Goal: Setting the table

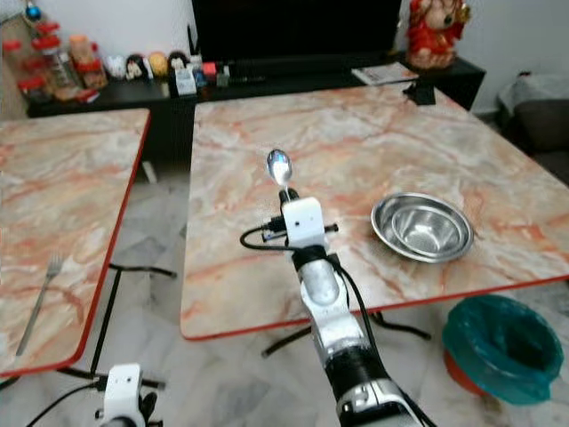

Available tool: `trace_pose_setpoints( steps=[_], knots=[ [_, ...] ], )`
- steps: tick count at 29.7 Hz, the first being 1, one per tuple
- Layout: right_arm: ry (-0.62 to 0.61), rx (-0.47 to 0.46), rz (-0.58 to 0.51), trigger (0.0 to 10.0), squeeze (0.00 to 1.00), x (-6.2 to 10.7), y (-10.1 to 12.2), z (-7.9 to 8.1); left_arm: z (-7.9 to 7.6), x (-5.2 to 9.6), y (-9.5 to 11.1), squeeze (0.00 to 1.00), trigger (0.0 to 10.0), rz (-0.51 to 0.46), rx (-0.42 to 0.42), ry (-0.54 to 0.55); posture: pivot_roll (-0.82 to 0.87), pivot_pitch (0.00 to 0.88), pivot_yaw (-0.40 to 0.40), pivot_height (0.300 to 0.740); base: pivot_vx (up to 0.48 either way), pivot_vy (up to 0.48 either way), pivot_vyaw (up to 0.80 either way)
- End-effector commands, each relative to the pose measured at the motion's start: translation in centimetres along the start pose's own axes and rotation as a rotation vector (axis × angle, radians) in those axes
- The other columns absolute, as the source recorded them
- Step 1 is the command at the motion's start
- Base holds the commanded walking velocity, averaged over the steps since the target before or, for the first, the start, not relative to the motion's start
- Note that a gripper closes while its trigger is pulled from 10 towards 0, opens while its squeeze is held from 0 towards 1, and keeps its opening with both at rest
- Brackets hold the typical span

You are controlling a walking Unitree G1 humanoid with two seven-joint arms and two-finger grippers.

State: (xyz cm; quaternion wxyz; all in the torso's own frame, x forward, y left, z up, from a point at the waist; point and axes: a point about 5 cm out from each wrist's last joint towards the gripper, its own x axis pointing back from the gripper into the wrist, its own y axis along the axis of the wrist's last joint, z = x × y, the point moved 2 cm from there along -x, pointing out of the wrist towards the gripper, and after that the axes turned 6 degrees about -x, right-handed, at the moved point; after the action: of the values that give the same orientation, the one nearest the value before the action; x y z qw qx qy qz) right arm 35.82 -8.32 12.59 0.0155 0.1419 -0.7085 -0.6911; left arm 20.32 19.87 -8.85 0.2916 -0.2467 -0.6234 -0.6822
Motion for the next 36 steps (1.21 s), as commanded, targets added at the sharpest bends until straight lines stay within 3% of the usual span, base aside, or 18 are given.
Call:
trace_pose_setpoints(
  steps=[1,12,36],
  knots=[
    [-0.004,-0.004,-0.014,10.0,0.00,-0.1,0.4,-0.1,0.2,0.1,-0.4,0.00,10.0,0.018,-0.028,0.009,0.02,0.000,0.027,0.728,0.000,-0.277,0.00],
    [-0.013,0.023,-0.017,10.0,0.00,0.0,0.4,-0.4,0.2,0.3,-1.1,0.00,10.0,0.044,-0.034,0.013,0.00,0.000,0.030,0.728,0.000,-0.310,0.19],
    [-0.047,0.021,0.017,10.0,0.00,0.1,0.0,-0.9,0.2,0.3,-1.3,0.00,10.0,0.055,-0.041,0.013,-0.01,0.000,0.034,0.728,0.203,-0.311,0.00]
  ],
)
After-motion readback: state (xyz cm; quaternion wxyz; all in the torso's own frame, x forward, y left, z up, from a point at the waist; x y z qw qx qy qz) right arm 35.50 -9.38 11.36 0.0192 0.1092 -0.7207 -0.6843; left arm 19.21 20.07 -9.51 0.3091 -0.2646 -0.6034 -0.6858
